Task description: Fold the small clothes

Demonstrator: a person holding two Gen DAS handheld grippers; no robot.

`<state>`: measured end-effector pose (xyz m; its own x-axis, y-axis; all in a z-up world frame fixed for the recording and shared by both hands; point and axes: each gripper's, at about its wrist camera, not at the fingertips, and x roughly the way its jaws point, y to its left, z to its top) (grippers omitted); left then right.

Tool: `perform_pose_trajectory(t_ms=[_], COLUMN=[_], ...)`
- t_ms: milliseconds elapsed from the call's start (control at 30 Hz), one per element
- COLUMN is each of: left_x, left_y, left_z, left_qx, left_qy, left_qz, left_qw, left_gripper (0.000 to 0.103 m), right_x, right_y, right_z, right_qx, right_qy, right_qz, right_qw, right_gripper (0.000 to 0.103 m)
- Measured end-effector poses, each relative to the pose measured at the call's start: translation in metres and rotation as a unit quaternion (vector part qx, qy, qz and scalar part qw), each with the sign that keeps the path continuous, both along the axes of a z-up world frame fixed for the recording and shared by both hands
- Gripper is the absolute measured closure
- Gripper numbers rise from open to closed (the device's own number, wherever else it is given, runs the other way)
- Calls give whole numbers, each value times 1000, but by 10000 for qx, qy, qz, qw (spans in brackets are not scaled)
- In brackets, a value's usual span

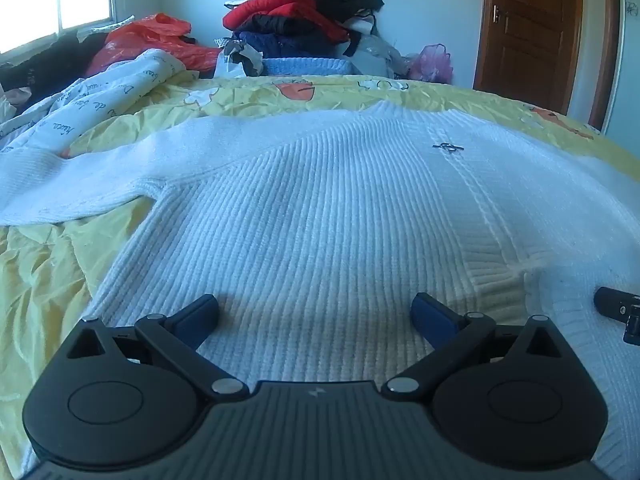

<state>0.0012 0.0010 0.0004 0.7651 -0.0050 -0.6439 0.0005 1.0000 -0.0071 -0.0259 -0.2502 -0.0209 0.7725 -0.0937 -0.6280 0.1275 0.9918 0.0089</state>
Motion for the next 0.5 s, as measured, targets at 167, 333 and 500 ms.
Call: perform_pose_trajectory(t_ms=[167, 333, 500], left_x=[3, -3, -7], left_y=[9, 15, 13], left_z=[2, -4, -5], left_qx=[-34, -59, 57], left_qy=[154, 60, 46], left_qz=[-41, -156, -154], left_qw=[9999, 9998, 9999], left_gripper=[0, 0, 0], right_x=[-1, -2, -2], right_y=[-1, 0, 0], right_z=[0, 0, 0], right_qx=[33, 23, 42], right_qy=[-6, -13, -15], right_qz=[1, 0, -1], right_qw=[10000, 10000, 10000], right_gripper=[0, 0, 0])
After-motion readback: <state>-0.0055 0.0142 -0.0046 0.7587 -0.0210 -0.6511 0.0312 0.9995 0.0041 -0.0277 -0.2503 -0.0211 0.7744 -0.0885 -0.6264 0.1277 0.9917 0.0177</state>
